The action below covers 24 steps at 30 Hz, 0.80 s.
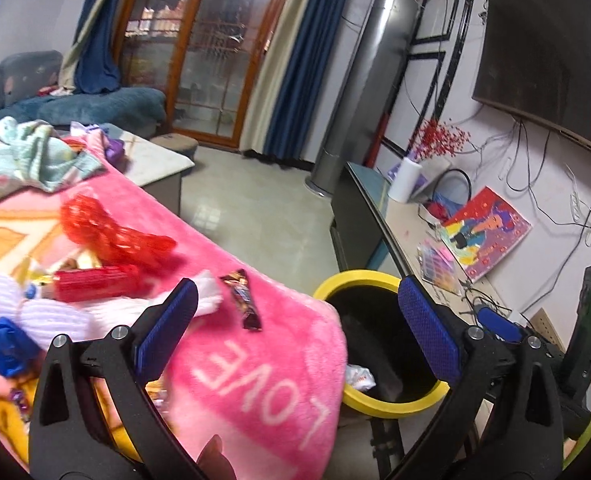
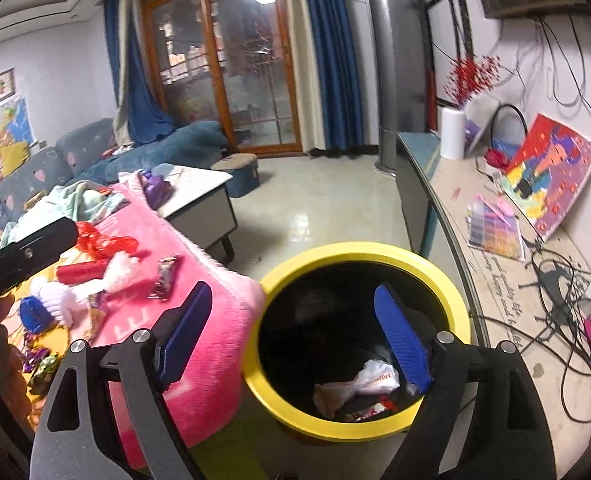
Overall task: Collect trash
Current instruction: 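Move both tools back over the trash on the blanket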
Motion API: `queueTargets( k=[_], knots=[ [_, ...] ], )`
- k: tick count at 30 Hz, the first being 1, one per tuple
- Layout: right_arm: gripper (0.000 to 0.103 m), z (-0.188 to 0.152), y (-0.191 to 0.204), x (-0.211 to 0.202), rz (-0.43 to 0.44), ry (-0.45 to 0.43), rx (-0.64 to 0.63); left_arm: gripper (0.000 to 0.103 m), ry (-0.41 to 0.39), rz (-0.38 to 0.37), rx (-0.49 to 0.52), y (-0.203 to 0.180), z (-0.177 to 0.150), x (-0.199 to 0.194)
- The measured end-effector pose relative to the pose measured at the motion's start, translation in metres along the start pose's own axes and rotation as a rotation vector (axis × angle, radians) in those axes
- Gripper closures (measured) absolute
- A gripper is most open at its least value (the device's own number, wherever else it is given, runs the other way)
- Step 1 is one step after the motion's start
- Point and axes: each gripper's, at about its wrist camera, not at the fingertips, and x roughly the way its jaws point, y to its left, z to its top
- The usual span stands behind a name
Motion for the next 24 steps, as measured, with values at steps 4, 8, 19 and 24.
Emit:
queueTargets(
  k=[4, 8, 19, 24],
  knots=[
    [0.021, -0.001, 0.016, -0.005, 0.024, -0.019, -0.035, 0.011, -0.036, 0.041, 0.006, 0.011, -0.001, -0.014],
    [0.019, -0.002, 0.032, -0.01, 0.046, -0.04, -0.074, 0.011, -0.062, 0.074, 0.014, 0.019, -0.002, -0.026],
    [0.017, -0.01, 0.082, -0.011, 0.146, -0.024, -0.175, 0.011, -0.101, 0.157, -0.011, 0.052, -0.008, -0.056],
    [0.017, -0.013, 0.108, -0.01, 0.2, -0.008, -0.218, 0.011, -0.109, 0.194, -0.042, 0.073, -0.011, -0.066]
  ],
)
